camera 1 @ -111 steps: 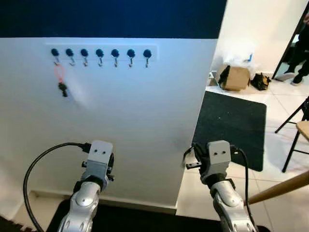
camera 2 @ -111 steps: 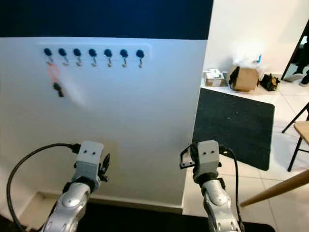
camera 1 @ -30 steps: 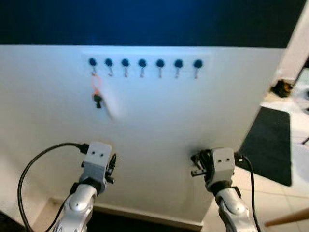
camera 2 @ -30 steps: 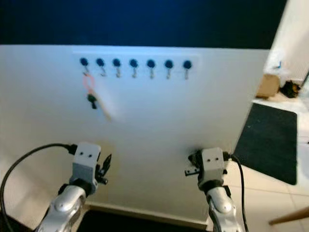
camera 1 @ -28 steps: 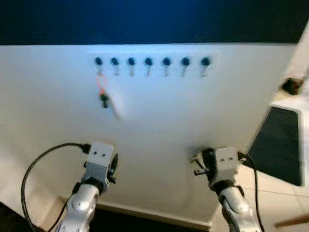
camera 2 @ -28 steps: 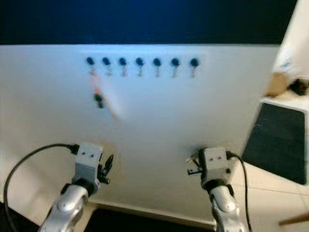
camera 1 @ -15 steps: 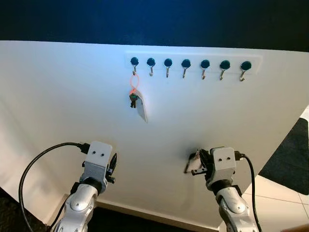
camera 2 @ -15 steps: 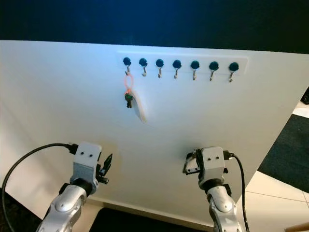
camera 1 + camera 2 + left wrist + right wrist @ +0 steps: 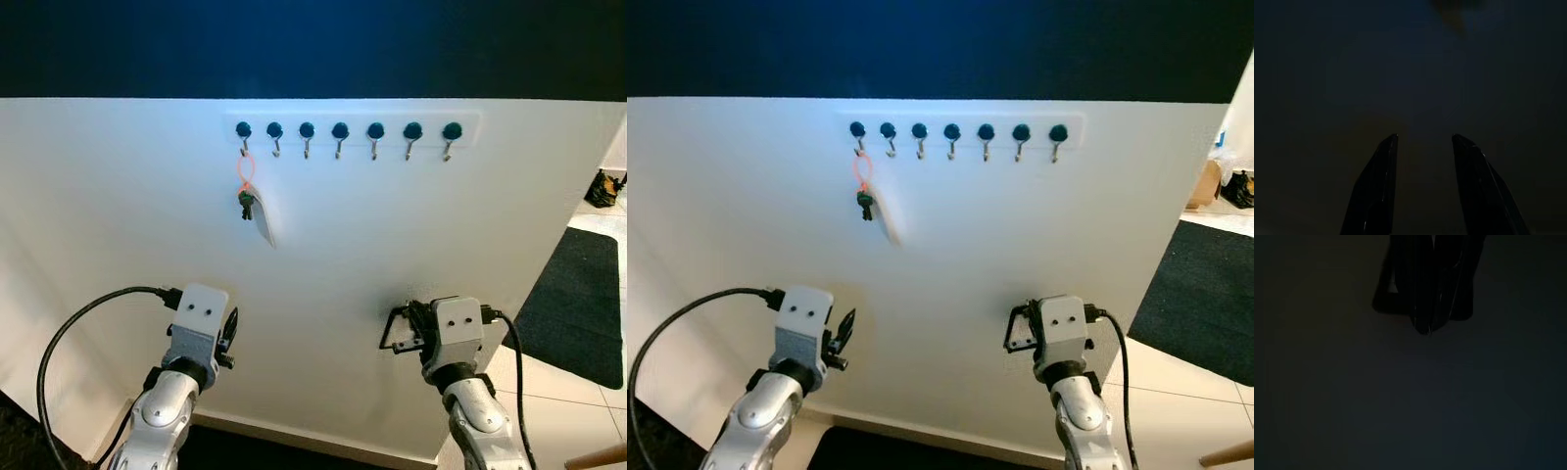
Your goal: Hang keys on a hook
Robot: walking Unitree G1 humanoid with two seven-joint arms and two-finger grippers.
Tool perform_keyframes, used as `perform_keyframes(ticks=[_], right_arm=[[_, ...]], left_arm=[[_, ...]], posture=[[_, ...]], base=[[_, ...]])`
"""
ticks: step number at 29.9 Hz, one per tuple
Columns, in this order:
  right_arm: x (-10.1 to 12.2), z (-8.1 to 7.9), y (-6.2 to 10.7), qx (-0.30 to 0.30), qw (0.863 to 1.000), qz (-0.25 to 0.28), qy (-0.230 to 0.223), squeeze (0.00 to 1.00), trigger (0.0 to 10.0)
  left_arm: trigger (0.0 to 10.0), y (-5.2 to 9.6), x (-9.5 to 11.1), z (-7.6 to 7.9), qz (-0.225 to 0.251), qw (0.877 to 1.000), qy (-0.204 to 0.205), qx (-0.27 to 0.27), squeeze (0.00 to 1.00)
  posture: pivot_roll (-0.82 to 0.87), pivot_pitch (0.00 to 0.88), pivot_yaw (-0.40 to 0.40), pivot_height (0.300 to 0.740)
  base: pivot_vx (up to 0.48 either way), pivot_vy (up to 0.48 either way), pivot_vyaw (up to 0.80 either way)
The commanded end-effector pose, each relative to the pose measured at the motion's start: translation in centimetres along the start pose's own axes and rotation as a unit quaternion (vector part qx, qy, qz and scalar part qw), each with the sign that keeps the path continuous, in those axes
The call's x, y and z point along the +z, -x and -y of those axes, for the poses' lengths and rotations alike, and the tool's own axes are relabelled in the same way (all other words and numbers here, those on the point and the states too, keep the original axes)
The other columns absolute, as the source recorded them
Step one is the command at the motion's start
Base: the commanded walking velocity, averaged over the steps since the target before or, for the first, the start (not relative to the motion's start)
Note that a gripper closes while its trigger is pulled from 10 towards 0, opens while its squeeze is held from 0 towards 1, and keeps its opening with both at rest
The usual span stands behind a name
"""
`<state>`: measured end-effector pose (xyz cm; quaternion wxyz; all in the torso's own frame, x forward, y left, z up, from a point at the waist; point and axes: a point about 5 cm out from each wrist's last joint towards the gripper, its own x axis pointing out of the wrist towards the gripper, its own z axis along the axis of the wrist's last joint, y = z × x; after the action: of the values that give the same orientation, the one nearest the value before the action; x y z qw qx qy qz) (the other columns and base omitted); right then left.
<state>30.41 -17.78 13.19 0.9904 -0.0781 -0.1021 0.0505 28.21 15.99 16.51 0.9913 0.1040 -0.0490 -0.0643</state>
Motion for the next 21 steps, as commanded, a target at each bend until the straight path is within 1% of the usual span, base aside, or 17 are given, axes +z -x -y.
perform_keyframes(ticks=[1,2,3,4,6,7,9,11,13,14,18,19,20,21], right_arm=[[0.3,-0.2,0.2,0.008,1.0,0.004,0.004,0.0,10.0],[1.7,0.2,0.6,0.017,0.999,0.028,0.016,0.0,10.0],[2.4,0.3,0.8,0.022,0.999,0.038,0.021,0.0,10.0],[2.4,0.3,0.8,0.022,0.999,0.038,0.021,0.0,10.0],[3.6,0.5,1.0,0.028,0.998,0.057,0.027,0.0,10.0],[3.6,0.5,1.0,0.028,0.998,0.057,0.027,0.0,10.0],[5.0,0.9,0.9,0.027,0.996,0.077,0.024,0.0,10.0],[6.1,1.2,0.7,0.024,0.995,0.095,0.013,0.0,10.0],[6.8,1.3,0.6,0.017,0.994,0.106,0.001,0.0,10.0],[7.2,1.1,0.5,0.021,0.994,0.112,-0.002,0.0,10.0],[7.9,0.8,0.3,0.033,0.992,0.119,-0.002,0.0,10.0],[8.7,0.5,0.0,0.042,0.991,0.128,0.003,0.0,10.0],[9.1,0.4,-0.2,0.045,0.99,0.135,0.009,0.0,10.0],[9.1,0.4,-0.2,0.045,0.99,0.135,0.009,0.0,10.0]], left_arm=[[10.0,0.1,0.7,-0.8,0.007,1.0,-0.008,0.008,0.0],[10.0,0.0,3.0,-1.2,0.045,0.999,0.005,-0.001,0.0],[10.0,-0.1,4.0,-1.2,0.06,0.998,0.012,-0.012,0.0],[10.0,-0.1,4.0,-1.2,0.06,0.998,0.012,-0.012,0.0],[10.0,-0.1,5.5,-0.9,0.085,0.995,0.02,-0.046,0.0],[10.0,-0.1,5.5,-0.9,0.085,0.995,0.02,-0.046,0.0],[10.0,-0.2,7.0,-0.1,0.108,0.99,0.023,-0.093,0.0],[10.0,-0.3,8.4,0.7,0.128,0.983,0.031,-0.13,0.0],[10.0,-0.5,9.1,1.2,0.139,0.978,0.037,-0.149,0.0],[10.0,-0.6,9.6,1.6,0.145,0.975,0.047,-0.16,0.0],[10.0,-0.9,10.2,2.2,0.148,0.972,0.06,-0.174,0.0],[10.0,-1.2,10.7,2.7,0.153,0.97,0.066,-0.18,0.0],[10.0,-1.4,10.9,2.9,0.155,0.97,0.067,-0.176,0.0],[10.0,-1.4,10.9,2.9,0.155,0.97,0.067,-0.176,0.0]], posture=[[0.05,0.136,0.08,0.74],[0.05,0.14,0.082,0.74],[0.05,0.14,0.082,0.74],[0.05,0.14,0.082,0.74],[0.04,0.141,0.091,0.74],[0.04,0.141,0.091,0.74],[0.03,0.145,0.106,0.74],[0.02,0.146,0.111,0.74],[0.02,0.146,0.111,0.74],[0.01,0.148,0.12,0.74],[0.01,0.147,0.124,0.74],[0.01,0.147,0.125,0.74],[0.0,0.144,0.127,0.74],[0.0,0.144,0.127,0.74]], base=[[0.0,0.0,0.0],[0.0,0.0,0.0],[0.0,0.0,0.0],[0.0,0.0,0.0],[0.0,0.0,0.0],[0.0,0.0,0.0],[0.0,0.0,0.0],[0.0,0.0,0.0],[0.0,0.0,0.0],[0.0,0.0,0.0],[0.0,0.0,0.0],[0.0,0.0,0.0],[0.0,0.0,0.0],[0.0,0.0,0.0]])
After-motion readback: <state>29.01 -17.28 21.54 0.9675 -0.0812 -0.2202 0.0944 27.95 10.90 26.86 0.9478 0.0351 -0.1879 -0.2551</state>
